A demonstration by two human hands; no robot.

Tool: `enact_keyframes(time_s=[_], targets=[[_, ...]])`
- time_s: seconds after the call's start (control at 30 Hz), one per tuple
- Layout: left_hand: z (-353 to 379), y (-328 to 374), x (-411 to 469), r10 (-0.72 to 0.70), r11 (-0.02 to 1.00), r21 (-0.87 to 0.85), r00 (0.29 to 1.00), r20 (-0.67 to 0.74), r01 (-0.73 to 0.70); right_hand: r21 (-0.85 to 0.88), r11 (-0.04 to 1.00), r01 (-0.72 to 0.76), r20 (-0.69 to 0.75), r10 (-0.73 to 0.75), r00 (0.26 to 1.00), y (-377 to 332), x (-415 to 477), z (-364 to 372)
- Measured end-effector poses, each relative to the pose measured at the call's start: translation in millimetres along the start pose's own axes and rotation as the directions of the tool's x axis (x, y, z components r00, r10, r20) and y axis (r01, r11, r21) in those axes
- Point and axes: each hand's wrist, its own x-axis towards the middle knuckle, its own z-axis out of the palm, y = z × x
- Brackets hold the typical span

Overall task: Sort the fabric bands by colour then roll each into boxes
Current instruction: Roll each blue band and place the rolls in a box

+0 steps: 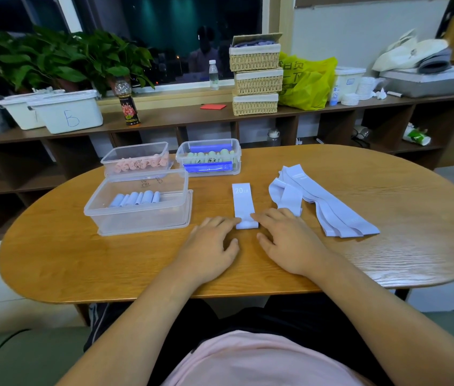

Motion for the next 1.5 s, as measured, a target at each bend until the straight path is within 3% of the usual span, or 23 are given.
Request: enact_keyframes(time_s=[0.23, 0.47, 0.77, 1.07, 1.23, 1.5], targets=[[-1, 1, 14, -0.006, 1.0, 0.027, 1.0, 0.004, 0.006, -0.05, 0.994, 0.094, -0.002, -0.094, 0.996, -4, 14, -7], [0, -2, 13, -0.122, 0.984, -0.142, 0.989, -0.081, 0.11, -0.057, 0.996, 0.062, -0.018, -0.063, 0.998, -5, 34, -4], [-2, -2, 3, -0.077, 0.982, -0.181, 0.987, -0.144, 0.05, 0.023, 0.997, 0.067, -0.124, -0.064, 0.99, -6, 12, 1], [-3, 0, -3, 0.175, 0.966, -0.173, 0.978, -0.117, -0.194, 0.112, 0.991, 0.077, -0.137, -0.061, 0.989, -3, -3, -1], [-2, 0, -1, 0.141, 0.977, -0.15, 0.986, -0.084, -0.153, 0.09, 0.995, 0.041, -0.082, -0.034, 0.996, -3, -3, -1], [-2, 0, 1, 0.112, 0.988, -0.102, 0.992, -0.057, -0.118, 0.184, 0.982, 0.037, -0.162, -0.007, 0.987, -3, -4, -7]])
